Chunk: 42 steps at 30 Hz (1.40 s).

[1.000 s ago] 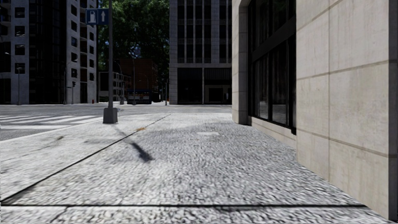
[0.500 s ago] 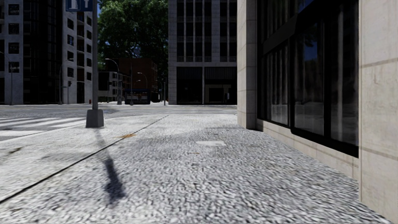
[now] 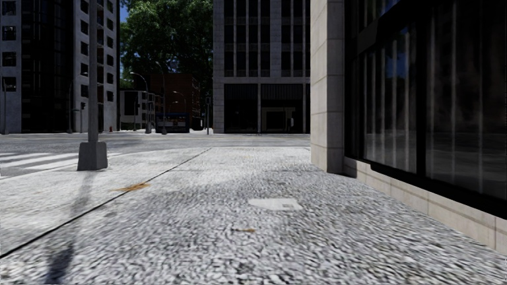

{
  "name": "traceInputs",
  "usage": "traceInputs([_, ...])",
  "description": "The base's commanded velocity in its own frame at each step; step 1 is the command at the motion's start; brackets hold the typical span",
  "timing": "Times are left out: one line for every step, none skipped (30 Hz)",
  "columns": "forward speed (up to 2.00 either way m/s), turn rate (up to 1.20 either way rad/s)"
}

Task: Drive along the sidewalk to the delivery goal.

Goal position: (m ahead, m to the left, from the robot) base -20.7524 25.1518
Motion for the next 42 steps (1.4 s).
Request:
traceInputs([2.0,0.0])
traceInputs([2.0,0.0])
traceInputs([2.0,0.0])
traceInputs([2.0,0.0])
traceInputs([2.0,0.0])
traceInputs([2.0,0.0])
traceInputs([2.0,0.0])
traceInputs([2.0,0.0])
traceInputs([2.0,0.0])
traceInputs([2.0,0.0])
traceInputs([2.0,0.0])
traceInputs([2.0,0.0])
traceInputs([2.0,0.0])
traceInputs([2.0,0.0])
traceInputs([2.0,0.0])
traceInputs([2.0,0.02])
traceInputs([2.0,0.14])
traceInputs([2.0,0.19])
traceInputs([2.0,0.21])
traceInputs([2.0,0.24])
traceInputs([2.0,0.31])
traceInputs([2.0,0.38])
traceInputs([2.0,0.45])
traceInputs([2.0,0.45])
traceInputs([2.0,0.47])
traceInputs([2.0,0.47])
traceInputs([2.0,0.48])
traceInputs([2.0,0.48])
traceInputs([2.0,0.48])
traceInputs([2.0,0.48])
traceInputs([2.0,0.48])
traceInputs([2.0,0.48])
traceInputs([2.0,0.48])
traceInputs([2.0,0.48])
traceInputs([2.0,0.48])
traceInputs([2.0,0.48])
traceInputs([2.0,0.48])
traceInputs([2.0,0.48])
traceInputs([2.0,0.48])
traceInputs([2.0,0.48])
traceInputs([2.0,0.48])
traceInputs([2.0,0.48])
